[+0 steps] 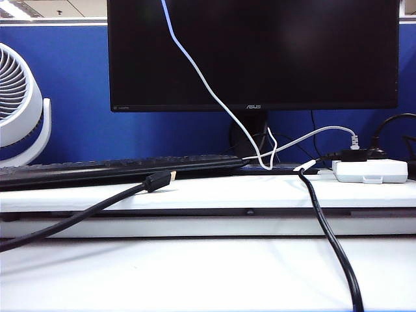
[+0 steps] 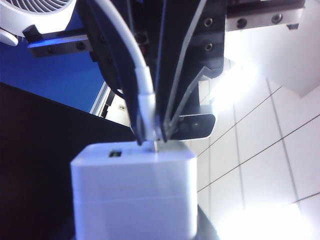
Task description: Pick up the Type-C charging cable and the charging base, insert one end of the Type-C charger into the corresponding slot on the base, and finally place the plugged-in charger back on the table.
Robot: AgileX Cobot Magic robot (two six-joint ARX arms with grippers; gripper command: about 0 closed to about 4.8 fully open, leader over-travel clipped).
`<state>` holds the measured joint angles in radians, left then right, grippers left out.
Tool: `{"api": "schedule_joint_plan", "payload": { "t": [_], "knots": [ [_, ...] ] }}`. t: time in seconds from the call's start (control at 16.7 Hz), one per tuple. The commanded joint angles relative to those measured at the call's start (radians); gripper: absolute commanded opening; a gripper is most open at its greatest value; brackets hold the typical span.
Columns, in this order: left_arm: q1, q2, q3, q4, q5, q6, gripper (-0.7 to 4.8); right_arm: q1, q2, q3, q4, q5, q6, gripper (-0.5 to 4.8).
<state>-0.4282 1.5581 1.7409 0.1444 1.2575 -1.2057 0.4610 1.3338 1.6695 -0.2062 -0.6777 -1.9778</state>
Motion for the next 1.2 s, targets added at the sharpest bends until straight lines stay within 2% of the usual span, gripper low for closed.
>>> {"api": "schedule_joint_plan", "payload": {
  "t": [0.06,0.12,0.3,0.36,0.48,0.66,0.72,0.84,1.08,1.2],
  "knots": [
    [-0.004,-0.005,0.003,0.030,-0.008,0.000,0.16,0.006,0.008,0.004,-0.004,-0.077,-0.066,0.53],
    [-0.004,-0.005,0.003,0.031,-0.008,0.001,0.15,0.006,0.008,0.004,-0.004,-0.107,-0.065,0.53],
    [-0.004,-0.004,0.003,0.040,-0.008,0.001,-0.03,0.006,0.012,0.004,-0.008,-0.110,-0.060,0.53],
    [-0.004,-0.003,0.003,0.054,-0.027,0.001,-0.03,0.013,0.019,0.004,-0.007,-0.111,-0.096,0.52],
    [-0.004,0.005,0.003,0.055,-0.027,0.005,-0.03,0.018,0.019,0.004,-0.038,-0.148,-0.045,0.53],
    [-0.004,0.005,0.003,0.056,-0.027,0.004,-0.03,0.018,0.020,0.004,-0.056,-0.169,-0.038,0.53],
    [-0.004,0.005,0.003,0.056,-0.027,0.001,-0.03,0.018,0.021,0.004,-0.060,-0.217,-0.048,0.53],
    [-0.004,0.005,0.003,0.055,-0.026,0.001,-0.03,0.018,0.021,0.004,-0.070,-0.215,-0.098,0.53],
    [-0.004,0.005,0.003,0.055,-0.027,0.001,-0.03,0.018,0.021,0.004,-0.139,-0.228,-0.097,0.53],
    [-0.004,0.006,0.003,0.055,-0.026,0.002,-0.03,0.018,0.021,0.004,-0.172,-0.281,-0.097,0.53]
  ]
}}
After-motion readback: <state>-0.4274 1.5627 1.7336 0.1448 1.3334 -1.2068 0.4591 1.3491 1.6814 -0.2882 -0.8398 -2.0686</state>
